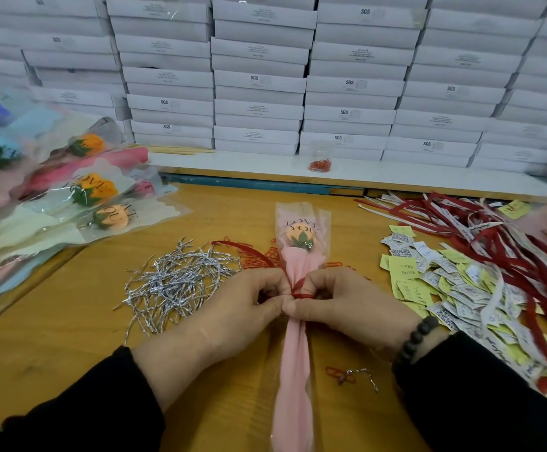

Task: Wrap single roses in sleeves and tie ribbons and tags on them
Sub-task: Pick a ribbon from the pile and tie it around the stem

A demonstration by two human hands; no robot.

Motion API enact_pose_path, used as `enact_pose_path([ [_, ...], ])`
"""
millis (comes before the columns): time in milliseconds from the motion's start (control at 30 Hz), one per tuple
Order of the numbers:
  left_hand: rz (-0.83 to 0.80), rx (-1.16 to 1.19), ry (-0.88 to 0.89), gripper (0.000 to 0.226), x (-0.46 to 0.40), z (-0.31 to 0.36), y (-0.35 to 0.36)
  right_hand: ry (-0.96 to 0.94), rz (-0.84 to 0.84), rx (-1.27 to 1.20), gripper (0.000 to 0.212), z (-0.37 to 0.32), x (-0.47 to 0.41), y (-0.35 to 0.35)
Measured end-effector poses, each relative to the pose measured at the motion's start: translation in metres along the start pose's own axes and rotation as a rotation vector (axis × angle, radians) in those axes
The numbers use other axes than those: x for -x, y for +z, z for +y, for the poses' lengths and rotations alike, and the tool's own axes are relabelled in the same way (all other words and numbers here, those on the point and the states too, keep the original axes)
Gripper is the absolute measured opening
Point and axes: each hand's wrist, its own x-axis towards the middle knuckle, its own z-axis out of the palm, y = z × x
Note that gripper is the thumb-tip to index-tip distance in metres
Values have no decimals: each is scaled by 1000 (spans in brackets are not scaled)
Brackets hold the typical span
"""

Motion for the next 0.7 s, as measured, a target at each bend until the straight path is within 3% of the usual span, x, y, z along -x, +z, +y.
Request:
enact_pose_path([
  [167, 11, 3, -15, 21, 0, -2, 0, -21, 99, -84, 13, 1, -2, 5],
  [300, 24, -16, -15, 25, 0, -2, 1, -14, 154, -143, 19, 1, -4, 2],
  [500, 26, -22, -17, 24, 0, -2, 1, -169, 334, 420, 17, 0, -1, 4],
  [700, 28, -27, -33, 24, 0, -2, 0, -200, 422, 272, 17, -1, 1, 2],
])
